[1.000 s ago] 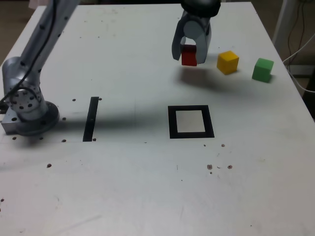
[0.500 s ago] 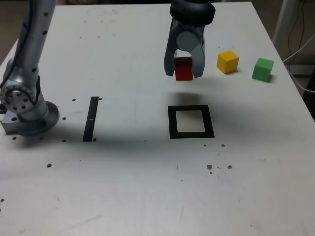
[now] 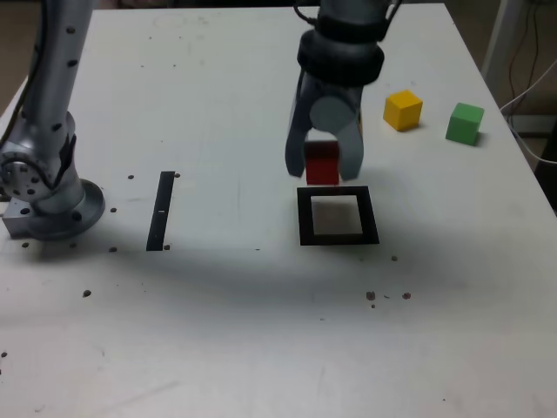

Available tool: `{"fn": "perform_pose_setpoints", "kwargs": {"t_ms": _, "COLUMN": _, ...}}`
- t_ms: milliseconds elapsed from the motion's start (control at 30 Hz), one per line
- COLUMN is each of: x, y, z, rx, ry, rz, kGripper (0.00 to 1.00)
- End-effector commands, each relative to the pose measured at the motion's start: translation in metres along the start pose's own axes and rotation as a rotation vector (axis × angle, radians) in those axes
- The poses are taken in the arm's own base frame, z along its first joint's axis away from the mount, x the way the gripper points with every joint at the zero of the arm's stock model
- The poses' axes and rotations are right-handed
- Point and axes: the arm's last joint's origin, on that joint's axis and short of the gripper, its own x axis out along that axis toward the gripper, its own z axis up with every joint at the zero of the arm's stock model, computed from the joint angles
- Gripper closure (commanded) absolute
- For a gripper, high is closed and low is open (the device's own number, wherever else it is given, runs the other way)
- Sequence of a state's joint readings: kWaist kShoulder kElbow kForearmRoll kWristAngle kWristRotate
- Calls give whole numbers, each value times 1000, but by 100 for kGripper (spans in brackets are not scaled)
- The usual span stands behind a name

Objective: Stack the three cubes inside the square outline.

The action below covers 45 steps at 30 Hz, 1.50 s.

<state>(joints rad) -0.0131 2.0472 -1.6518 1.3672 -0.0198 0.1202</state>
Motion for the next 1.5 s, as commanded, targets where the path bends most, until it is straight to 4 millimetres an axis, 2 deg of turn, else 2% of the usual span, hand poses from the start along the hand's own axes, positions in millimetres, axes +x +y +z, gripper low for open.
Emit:
{"fn": "perform_pose_setpoints", "kwargs": {"t_ms": 0, "x": 4, "y": -7, "z": 6, "rx": 5, "ry": 6, "rz": -9, "kGripper": 75}}
{"fn": "perform_pose_setpoints", "kwargs": {"t_ms": 133, "x": 14, "y": -14, "z": 12, "rx": 8, "ry": 27, "rz": -23, "kGripper": 75}}
{"fn": "perform_pose_setpoints", "kwargs": {"t_ms": 367, "x": 29, "y": -12, "z": 21, "rx": 5, "ry": 54, "rz": -30, "kGripper": 75}}
{"fn": "perform_pose_setpoints", "kwargs": {"t_ms": 967, "x": 48, "y": 1, "z": 32, "rx": -17, "ry": 55, "rz": -33, "kGripper": 72}}
{"fn": "perform_pose_setpoints", "kwargs": {"t_ms": 1033, "x": 48, "y": 2, "z": 32, "rx": -18, "ry": 55, "rz": -32, "kGripper": 62}}
{"fn": "perform_pose_setpoints", "kwargs": {"t_ms": 1133, "x": 49, "y": 4, "z": 31, "rx": -18, "ry": 53, "rz": -32, "kGripper": 31}}
{"fn": "perform_pose_setpoints", "kwargs": {"t_ms": 1167, "x": 50, "y": 4, "z": 31, "rx": -17, "ry": 51, "rz": -31, "kGripper": 17}}
{"fn": "perform_pose_setpoints", "kwargs": {"t_ms": 1233, "x": 50, "y": 5, "z": 29, "rx": -17, "ry": 49, "rz": -31, "kGripper": 4}}
{"fn": "perform_pose_setpoints", "kwargs": {"t_ms": 1300, "x": 50, "y": 5, "z": 29, "rx": -15, "ry": 47, "rz": -31, "kGripper": 1}}
{"fn": "perform_pose_setpoints", "kwargs": {"t_ms": 1467, "x": 48, "y": 5, "z": 27, "rx": -10, "ry": 39, "rz": -25, "kGripper": 0}}
